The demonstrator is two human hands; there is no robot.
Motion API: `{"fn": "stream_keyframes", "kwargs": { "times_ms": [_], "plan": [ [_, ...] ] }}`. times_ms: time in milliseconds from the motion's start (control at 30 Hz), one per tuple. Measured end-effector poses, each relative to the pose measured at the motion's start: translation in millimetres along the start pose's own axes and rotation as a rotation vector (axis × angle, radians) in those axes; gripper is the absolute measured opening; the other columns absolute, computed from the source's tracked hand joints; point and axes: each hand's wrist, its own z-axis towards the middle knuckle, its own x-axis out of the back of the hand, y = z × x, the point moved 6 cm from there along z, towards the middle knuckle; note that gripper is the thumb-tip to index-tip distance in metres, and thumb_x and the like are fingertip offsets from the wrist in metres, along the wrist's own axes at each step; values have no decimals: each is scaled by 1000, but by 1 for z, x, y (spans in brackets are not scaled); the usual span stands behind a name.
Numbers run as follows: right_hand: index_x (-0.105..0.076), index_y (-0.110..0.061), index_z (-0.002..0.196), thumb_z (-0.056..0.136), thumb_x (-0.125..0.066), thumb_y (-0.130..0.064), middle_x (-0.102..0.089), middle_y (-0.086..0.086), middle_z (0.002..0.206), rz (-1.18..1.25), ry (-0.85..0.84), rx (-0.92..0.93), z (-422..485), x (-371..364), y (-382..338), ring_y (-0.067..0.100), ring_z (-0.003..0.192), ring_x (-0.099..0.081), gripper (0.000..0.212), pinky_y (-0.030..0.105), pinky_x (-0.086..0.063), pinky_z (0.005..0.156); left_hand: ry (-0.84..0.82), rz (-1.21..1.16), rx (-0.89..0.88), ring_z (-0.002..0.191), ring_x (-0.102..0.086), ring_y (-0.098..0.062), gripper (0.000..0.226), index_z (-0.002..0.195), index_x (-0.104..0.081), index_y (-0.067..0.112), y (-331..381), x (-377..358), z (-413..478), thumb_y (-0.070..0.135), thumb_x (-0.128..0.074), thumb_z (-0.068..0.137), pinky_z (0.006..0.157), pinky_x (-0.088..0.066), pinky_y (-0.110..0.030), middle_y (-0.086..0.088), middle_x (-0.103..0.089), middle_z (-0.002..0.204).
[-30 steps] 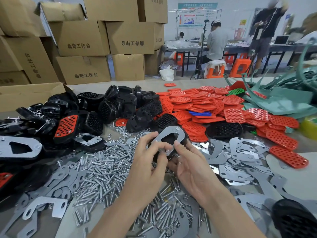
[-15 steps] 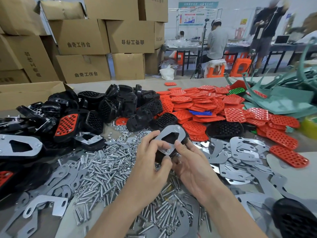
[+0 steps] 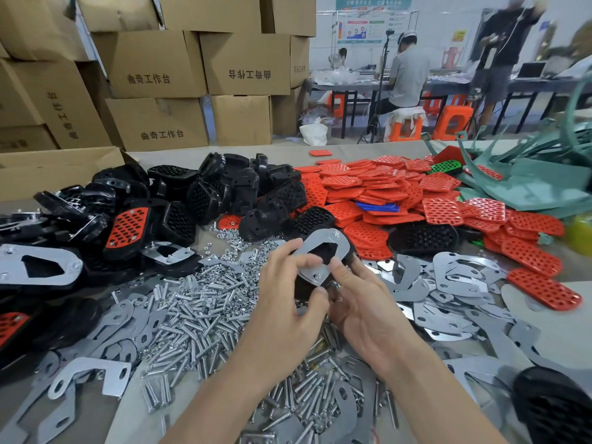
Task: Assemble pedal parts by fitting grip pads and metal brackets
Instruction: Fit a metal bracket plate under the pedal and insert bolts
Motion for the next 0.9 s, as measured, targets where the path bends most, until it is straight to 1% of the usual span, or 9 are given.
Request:
{"fn": "stream_keyframes", "kwargs": {
  "times_ms": [100,167,233,367,467,567,667,800,900],
  "plan": [
    [-67,-16,132,100,-61,-15,-73,11,125,-26,5,-4,-1,0,0,19,86,-64,33,44,-58,89,2,11,0,142,-33,-6,23,113,-49,43,-1,0,0,32,-52,92,91,-37,-2,26,-31,145],
    [-66,-14,132,100,-61,-15,-71,14,130,-41,13,-14,-2,1,0,29,102,-58,33,65,-40,110,-33,23,-7,141,-31,-8,21,105,-55,46,0,-3,-1,28,-55,93,83,-43,-3,26,-27,144],
    [-65,-13,132,100,-60,-15,-70,15,128,-35,26,-21,-3,1,0,29,100,-58,32,69,-34,113,-44,22,-11,143,-28,-5,25,106,-56,49,1,-4,-1,28,-56,94,83,-42,-2,26,-25,145],
    [-65,-14,134,104,-57,-13,-74,9,125,-27,-3,-6,-3,-3,-2,16,83,-67,31,43,-52,92,0,-14,-7,144,-29,-3,28,120,-47,43,-1,1,0,32,-54,95,90,-41,-6,25,-31,147],
    [-64,-13,130,105,-54,-11,-78,7,109,-35,-2,-4,-3,-4,0,11,75,-70,27,52,-48,98,-23,2,1,142,-29,-5,20,104,-58,42,-1,-1,-1,23,-58,97,83,-44,-4,26,-30,142],
    [-66,-16,119,105,-55,-11,-77,2,93,-36,24,-18,-3,-5,3,8,64,-66,19,36,-55,75,-22,5,14,141,-31,-6,20,107,-55,44,0,-2,-1,28,-58,95,85,-42,-2,25,-29,143],
    [-67,-16,121,105,-56,-11,-78,2,100,-13,17,-17,-3,-5,2,9,69,-70,20,28,-59,66,-2,-11,18,141,-34,-6,22,114,-47,39,-4,1,-1,31,-55,95,97,-43,-16,23,-34,143],
    [-64,-14,129,106,-54,-12,-78,5,107,-57,-4,-16,-4,-5,2,10,74,-72,25,29,-58,66,-25,35,4,139,-34,-7,21,101,-59,40,-3,-2,0,20,-60,96,85,-41,-3,24,-32,139],
    [-63,-14,134,106,-53,-12,-77,6,114,-44,12,-19,-4,-4,1,9,74,-72,29,25,-56,63,-35,24,6,142,-29,1,24,112,-55,44,-4,-2,0,28,-56,94,92,-41,-9,30,-31,141]
  ]
}}
